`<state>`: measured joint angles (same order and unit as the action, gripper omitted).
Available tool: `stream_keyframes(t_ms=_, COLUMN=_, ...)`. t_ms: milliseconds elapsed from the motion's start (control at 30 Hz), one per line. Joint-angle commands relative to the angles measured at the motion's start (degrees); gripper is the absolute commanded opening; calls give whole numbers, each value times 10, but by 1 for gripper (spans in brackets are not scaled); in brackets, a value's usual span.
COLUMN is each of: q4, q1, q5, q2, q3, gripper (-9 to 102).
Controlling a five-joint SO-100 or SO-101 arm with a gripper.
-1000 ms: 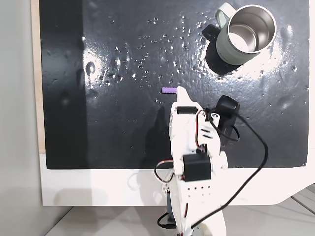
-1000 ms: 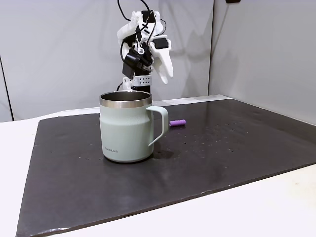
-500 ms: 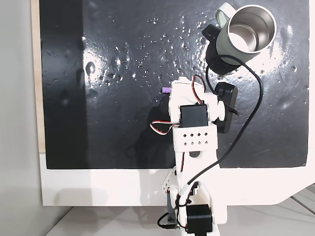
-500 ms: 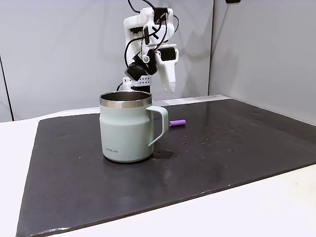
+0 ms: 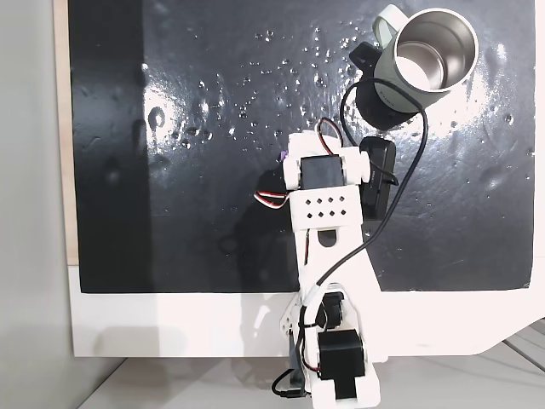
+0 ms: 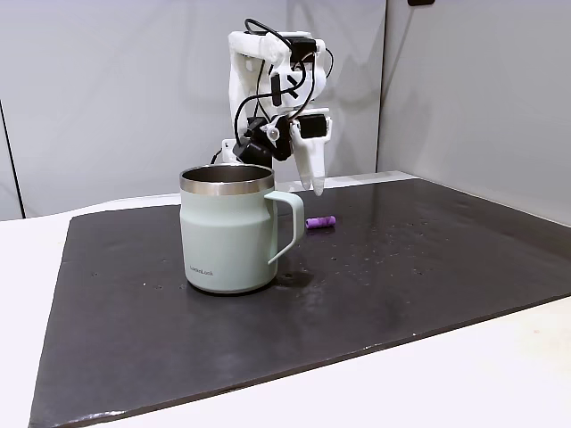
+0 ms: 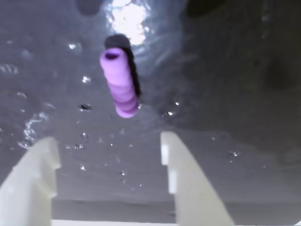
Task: Grasp a pengrip and put it in the cup.
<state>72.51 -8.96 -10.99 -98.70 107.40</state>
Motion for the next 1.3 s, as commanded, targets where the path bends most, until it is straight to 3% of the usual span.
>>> stream_keyframes(t_ms=0, q4=-18, q1=-5, q5=-2, q2=7, q3=-11, gripper=22)
stream_keyframes(t_ms=500, q4=-117, q1=-4, q5=4, q2=104, q3=-1, gripper=22)
stream_keyframes(t_ms=933, q4=-141, q1=-35, q5=-4, q2=142, q3=1, gripper=21)
stream_keyframes(t_ms=1267, q4=-163, q1=-36, q5=-6, q2=152, q3=29, gripper=6)
